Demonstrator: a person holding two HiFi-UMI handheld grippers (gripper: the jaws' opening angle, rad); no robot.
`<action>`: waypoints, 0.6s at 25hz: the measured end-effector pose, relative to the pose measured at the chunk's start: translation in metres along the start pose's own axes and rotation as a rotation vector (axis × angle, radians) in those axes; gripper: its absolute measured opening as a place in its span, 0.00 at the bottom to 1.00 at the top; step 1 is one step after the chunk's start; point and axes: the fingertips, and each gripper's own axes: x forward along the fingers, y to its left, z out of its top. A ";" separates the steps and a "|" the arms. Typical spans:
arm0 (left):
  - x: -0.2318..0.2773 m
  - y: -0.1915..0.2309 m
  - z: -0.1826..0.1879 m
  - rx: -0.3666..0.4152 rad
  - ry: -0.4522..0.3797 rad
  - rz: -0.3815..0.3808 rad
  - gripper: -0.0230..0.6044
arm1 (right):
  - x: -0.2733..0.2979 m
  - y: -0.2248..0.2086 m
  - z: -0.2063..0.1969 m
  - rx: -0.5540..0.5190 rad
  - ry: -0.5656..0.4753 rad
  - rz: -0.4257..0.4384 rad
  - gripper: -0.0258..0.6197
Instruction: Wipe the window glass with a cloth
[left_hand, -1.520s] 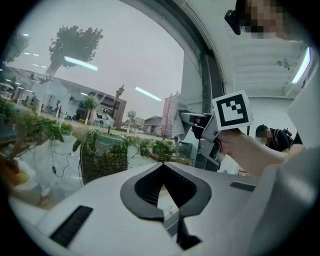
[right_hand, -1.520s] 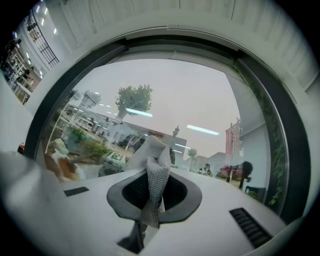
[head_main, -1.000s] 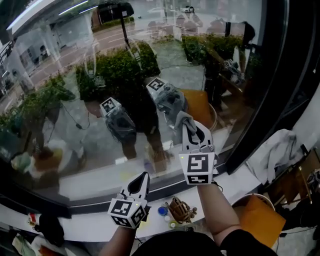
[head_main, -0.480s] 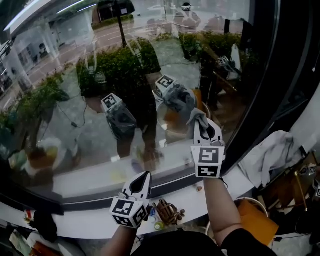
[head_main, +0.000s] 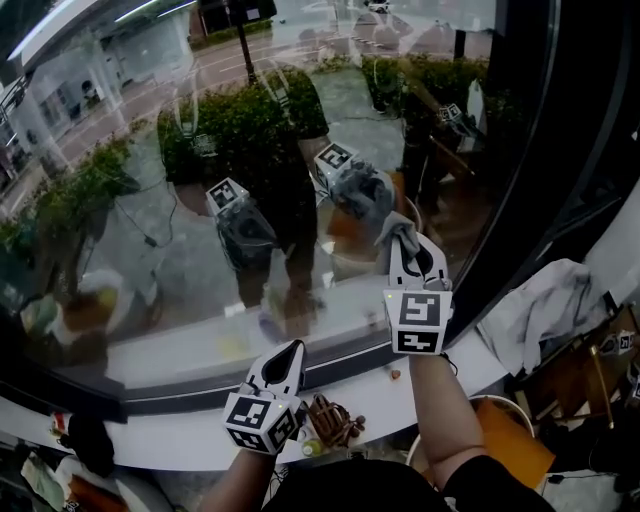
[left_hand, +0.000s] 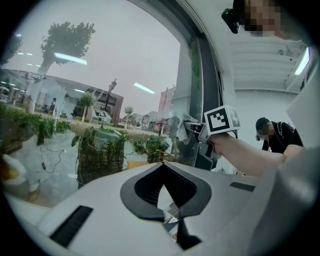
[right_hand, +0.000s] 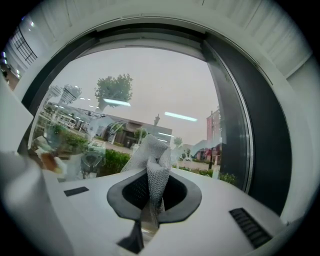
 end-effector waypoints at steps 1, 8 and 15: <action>0.000 0.000 0.000 0.000 0.000 -0.001 0.05 | 0.000 0.000 0.000 0.000 0.001 0.000 0.10; -0.004 0.006 0.006 0.008 -0.003 0.001 0.05 | -0.001 0.000 0.001 0.004 0.003 -0.012 0.10; -0.004 0.004 0.005 0.011 -0.001 0.007 0.05 | -0.001 0.000 0.001 -0.002 -0.001 0.001 0.10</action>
